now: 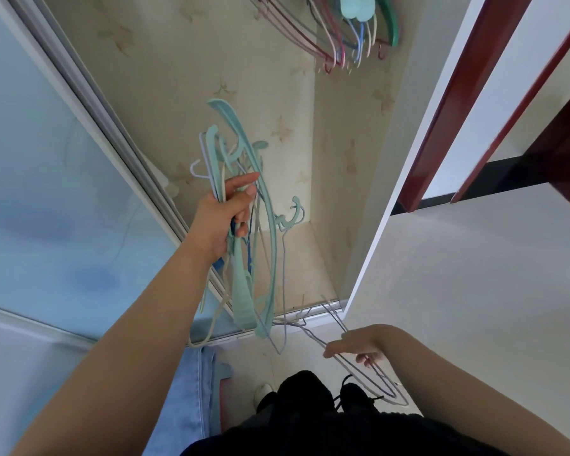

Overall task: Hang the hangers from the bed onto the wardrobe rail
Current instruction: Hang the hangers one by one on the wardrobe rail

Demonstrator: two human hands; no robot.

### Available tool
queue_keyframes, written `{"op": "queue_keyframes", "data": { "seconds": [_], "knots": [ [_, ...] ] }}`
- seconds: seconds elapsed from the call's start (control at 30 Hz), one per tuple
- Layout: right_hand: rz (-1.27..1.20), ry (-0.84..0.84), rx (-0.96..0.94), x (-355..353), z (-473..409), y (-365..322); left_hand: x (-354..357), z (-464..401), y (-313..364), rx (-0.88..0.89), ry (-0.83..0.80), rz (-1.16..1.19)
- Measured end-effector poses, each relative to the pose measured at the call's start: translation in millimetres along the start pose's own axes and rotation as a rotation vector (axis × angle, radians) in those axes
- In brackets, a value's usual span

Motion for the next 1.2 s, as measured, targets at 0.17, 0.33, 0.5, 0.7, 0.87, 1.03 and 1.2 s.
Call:
{"op": "queue_keyframes", "data": {
  "seconds": [0.17, 0.33, 0.5, 0.7, 0.87, 1.03, 1.2],
  "knots": [
    [-0.101, -0.006, -0.098, 20, -3, -15, 8, 1, 6, 0.008, 0.002, 0.025],
    [-0.011, 0.045, -0.059, 35, -12, -22, 13, -4, 13, 0.035, -0.021, 0.002],
    [-0.174, 0.133, -0.175, 6, -3, -3, 11, -4, 20, 0.015, -0.072, 0.047],
    [-0.521, 0.165, -0.232, -14, 1, 27, 1, -8, 20, 0.001, -0.055, -0.042],
    [-0.555, 0.088, -0.22, -8, 1, 28, -5, -12, 22, -0.01, -0.02, 0.007],
    [-0.654, 0.154, -0.227, -33, 11, 45, -12, -22, 26, 0.026, 0.044, -0.058],
    [-0.641, 0.263, -0.247, -64, 33, 46, -24, -32, 28, 0.055, 0.086, -0.109]
  ]
}}
Point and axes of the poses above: each hand's wrist, its own z-axis away from the middle knuckle, its own x-axis out of the palm, y = z × x, the point moved 9 cm from there along -z, towards the middle knuckle, and after that the axes turned 5 degrees about -y, right-handed, at the moved point
